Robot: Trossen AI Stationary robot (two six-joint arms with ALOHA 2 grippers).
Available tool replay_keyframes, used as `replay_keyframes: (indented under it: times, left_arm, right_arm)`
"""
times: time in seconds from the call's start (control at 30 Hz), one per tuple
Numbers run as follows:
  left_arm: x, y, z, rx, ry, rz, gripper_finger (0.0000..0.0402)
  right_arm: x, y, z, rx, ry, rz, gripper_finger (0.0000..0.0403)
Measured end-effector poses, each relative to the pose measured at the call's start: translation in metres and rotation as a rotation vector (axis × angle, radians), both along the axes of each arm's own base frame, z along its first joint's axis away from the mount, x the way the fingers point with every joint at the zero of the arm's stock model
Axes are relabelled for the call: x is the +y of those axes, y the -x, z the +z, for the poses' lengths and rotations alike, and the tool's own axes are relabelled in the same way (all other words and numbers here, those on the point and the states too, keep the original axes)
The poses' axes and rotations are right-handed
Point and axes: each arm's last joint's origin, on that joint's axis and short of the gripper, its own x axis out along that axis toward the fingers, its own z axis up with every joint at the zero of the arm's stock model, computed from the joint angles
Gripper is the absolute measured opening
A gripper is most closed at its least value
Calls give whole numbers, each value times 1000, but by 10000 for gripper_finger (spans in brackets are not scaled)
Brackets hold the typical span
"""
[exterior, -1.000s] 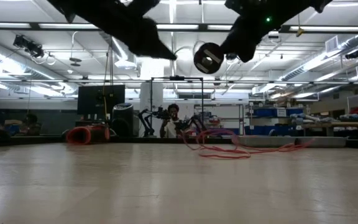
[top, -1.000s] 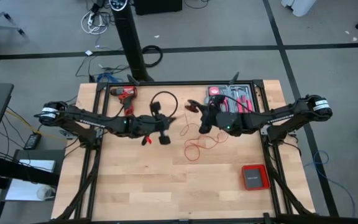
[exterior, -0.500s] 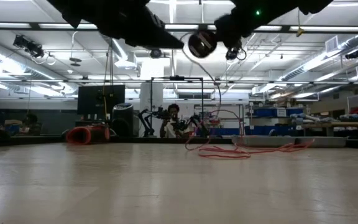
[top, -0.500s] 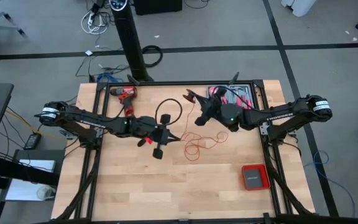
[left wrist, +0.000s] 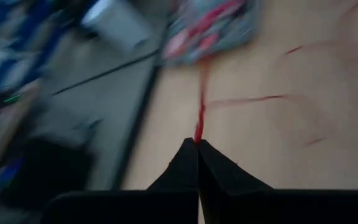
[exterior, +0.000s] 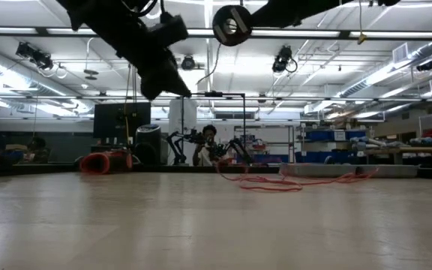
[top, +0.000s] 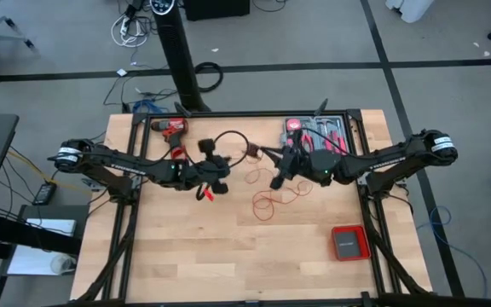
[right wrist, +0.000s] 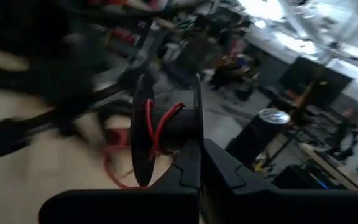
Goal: Coil cords
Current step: Uncoil the red wire from the black spool
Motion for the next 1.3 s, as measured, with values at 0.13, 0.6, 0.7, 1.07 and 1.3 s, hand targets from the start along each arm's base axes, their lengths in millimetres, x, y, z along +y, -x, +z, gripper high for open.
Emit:
replay_keyframes:
  times: [0.13, 0.6, 0.7, 1.07, 1.3]
  left_arm:
    - [4, 6, 0, 41, -137, 180, 0]
    - [-16, 3, 13, 3, -282, 172, 0]
    - [-22, 0, 18, -38, -282, 118, 0]
    - [-45, -11, 26, -186, -85, -367, 0]
    - [-52, -12, 22, -165, 42, -594, 0]
  right_arm:
    - [13, 9, -5, 98, -24, 46, 0]
    - [-19, 34, -43, 496, -38, -307, 0]
    - [-37, 35, -42, 490, -45, -388, 0]
    - [-90, 29, -26, 320, -27, -559, 0]
    - [-89, 19, -5, 131, 1, -399, 0]
